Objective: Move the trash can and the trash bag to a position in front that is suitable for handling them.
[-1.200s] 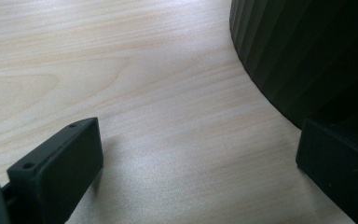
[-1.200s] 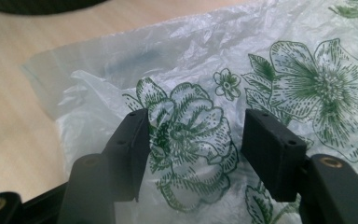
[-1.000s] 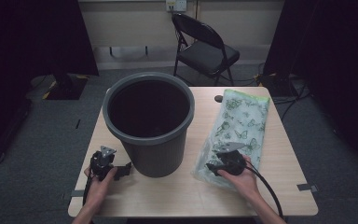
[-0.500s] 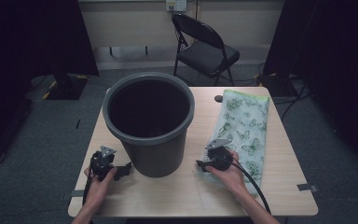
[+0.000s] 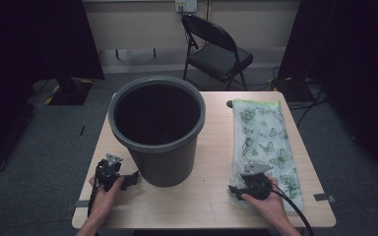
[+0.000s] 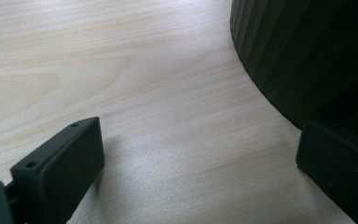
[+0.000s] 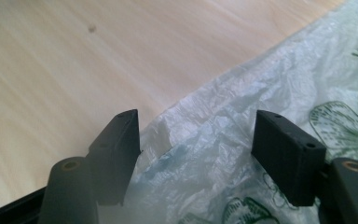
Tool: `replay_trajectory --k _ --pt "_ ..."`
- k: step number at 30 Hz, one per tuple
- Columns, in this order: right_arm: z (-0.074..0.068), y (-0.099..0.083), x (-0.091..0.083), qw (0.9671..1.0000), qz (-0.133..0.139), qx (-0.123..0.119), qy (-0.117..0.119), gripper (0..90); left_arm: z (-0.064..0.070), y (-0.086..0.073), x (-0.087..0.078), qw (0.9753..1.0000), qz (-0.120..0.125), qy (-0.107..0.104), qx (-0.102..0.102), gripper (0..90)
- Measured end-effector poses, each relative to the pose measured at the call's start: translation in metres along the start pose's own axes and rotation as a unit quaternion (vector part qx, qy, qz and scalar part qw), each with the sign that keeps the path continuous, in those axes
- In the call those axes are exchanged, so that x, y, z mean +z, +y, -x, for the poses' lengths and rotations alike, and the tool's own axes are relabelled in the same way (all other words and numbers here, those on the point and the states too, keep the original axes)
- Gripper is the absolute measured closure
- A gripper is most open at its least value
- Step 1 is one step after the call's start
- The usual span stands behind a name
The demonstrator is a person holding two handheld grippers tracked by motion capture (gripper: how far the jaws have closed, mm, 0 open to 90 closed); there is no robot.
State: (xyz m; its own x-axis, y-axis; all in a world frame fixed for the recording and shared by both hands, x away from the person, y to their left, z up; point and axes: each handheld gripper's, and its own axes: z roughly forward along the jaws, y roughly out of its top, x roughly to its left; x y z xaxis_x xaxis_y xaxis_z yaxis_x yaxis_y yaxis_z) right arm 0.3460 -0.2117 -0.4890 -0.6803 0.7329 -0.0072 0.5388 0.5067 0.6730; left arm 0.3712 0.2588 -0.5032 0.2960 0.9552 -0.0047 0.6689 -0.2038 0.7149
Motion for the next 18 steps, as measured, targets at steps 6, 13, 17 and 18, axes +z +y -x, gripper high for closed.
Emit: replay_trajectory --k 6,13,17,18 --pt "0.008 -0.019 -0.021 0.9993 -0.013 0.022 -0.028 32.5 0.001 0.000 0.000 1.0000 0.001 0.000 -0.001 1.3" --pt "0.022 -0.014 -0.039 0.9973 0.042 0.042 -0.043 44.3 0.002 -0.001 -0.001 1.0000 0.003 -0.004 0.004 2.5" --pt "0.044 -0.001 -0.025 0.9933 0.055 0.072 -0.072 47.0 0.003 -0.001 -0.002 0.9999 0.008 -0.007 0.004 5.1" --pt "0.049 -0.001 -0.018 0.9930 0.050 0.077 -0.075 46.8 0.003 -0.001 -0.002 0.9999 0.008 -0.007 0.004 5.7"
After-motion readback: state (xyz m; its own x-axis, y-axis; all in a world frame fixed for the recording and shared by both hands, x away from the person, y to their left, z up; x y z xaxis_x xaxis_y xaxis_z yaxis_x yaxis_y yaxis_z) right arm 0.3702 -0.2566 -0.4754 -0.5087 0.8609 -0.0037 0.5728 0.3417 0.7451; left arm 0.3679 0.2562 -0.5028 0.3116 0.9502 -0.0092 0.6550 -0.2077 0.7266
